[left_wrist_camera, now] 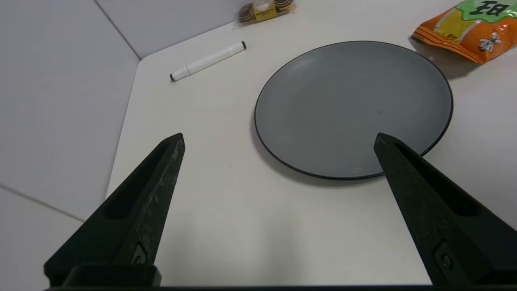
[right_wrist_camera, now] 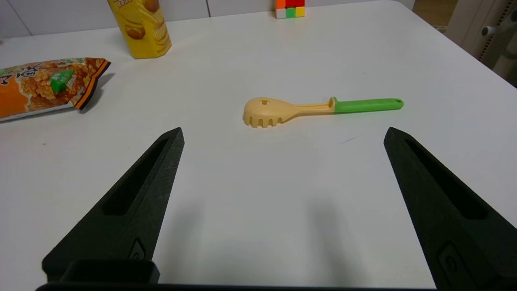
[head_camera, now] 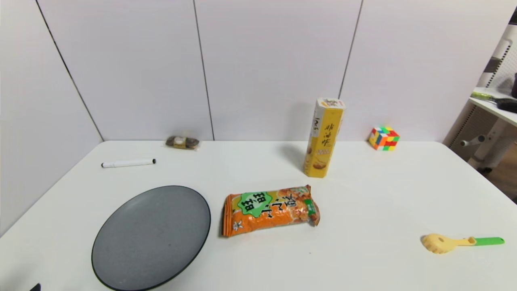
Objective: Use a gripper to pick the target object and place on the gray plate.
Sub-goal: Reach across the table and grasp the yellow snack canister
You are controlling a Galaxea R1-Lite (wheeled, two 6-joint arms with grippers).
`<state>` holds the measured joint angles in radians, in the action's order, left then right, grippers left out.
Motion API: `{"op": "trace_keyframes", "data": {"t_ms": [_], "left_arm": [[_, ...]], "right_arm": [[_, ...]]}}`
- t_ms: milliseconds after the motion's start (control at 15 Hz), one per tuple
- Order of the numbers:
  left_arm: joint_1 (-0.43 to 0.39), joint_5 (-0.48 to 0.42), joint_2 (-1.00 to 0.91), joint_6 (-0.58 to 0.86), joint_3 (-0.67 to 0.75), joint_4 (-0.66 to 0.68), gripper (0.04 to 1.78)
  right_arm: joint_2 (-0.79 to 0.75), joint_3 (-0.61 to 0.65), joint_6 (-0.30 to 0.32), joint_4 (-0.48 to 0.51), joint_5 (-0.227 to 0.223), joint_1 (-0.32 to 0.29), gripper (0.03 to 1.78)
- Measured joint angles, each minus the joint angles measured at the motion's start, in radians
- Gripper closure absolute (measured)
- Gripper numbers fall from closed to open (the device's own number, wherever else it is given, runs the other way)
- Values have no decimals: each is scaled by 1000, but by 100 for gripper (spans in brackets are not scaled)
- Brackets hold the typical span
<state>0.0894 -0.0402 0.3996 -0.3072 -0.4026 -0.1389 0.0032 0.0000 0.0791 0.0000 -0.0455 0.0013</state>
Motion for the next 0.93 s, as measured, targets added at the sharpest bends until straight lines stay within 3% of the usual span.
{"op": "trace_keyframes", "data": {"t_ms": [467, 933], "left_arm": [[301, 0, 539, -42, -317, 40, 13], [539, -4, 1079, -18, -537, 340, 13]], "right_arm": [[0, 0, 0, 0, 0, 0, 10], [0, 0, 0, 0, 0, 0, 10]]}}
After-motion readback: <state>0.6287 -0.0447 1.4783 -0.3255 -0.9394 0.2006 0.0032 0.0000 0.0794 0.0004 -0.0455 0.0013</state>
